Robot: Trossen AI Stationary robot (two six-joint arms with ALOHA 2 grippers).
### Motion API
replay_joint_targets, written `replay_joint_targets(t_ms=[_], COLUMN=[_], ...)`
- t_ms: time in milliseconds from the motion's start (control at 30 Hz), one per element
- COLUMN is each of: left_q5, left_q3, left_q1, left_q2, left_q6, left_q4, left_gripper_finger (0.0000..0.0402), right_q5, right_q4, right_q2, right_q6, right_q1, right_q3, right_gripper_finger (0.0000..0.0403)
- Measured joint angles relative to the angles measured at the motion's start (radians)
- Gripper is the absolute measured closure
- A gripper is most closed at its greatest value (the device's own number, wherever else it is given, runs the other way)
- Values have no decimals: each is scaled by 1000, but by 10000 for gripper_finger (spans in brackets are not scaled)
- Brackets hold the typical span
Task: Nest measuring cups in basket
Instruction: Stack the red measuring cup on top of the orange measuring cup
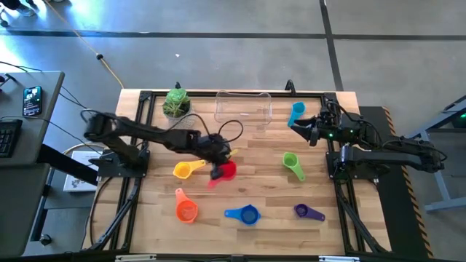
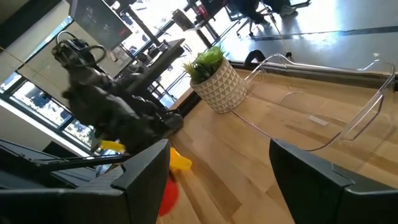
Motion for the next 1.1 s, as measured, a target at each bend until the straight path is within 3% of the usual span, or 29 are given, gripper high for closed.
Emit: replay_joint_targets(t_ms=[167, 500, 733, 1100], left_q5=[62, 66, 66, 120], left_q3=[0, 0, 0, 1], left_q1=[-49, -162, -255, -381], left_q2=[-130, -318, -344, -325], left_q6=[213, 574, 845, 963], left_q4=[-110, -239, -251, -477], left_gripper_finger=[396, 395, 394, 394], right_q5=[0, -1, 0, 101], right_q4=[5, 8, 5, 2], right_q2=[0, 0, 0, 0], right_q6=[-6, -6, -2, 55], right_q1=[0, 0, 0, 0], right_q3=[0, 0, 0, 0], right_gripper_finger=[137, 137, 137, 137])
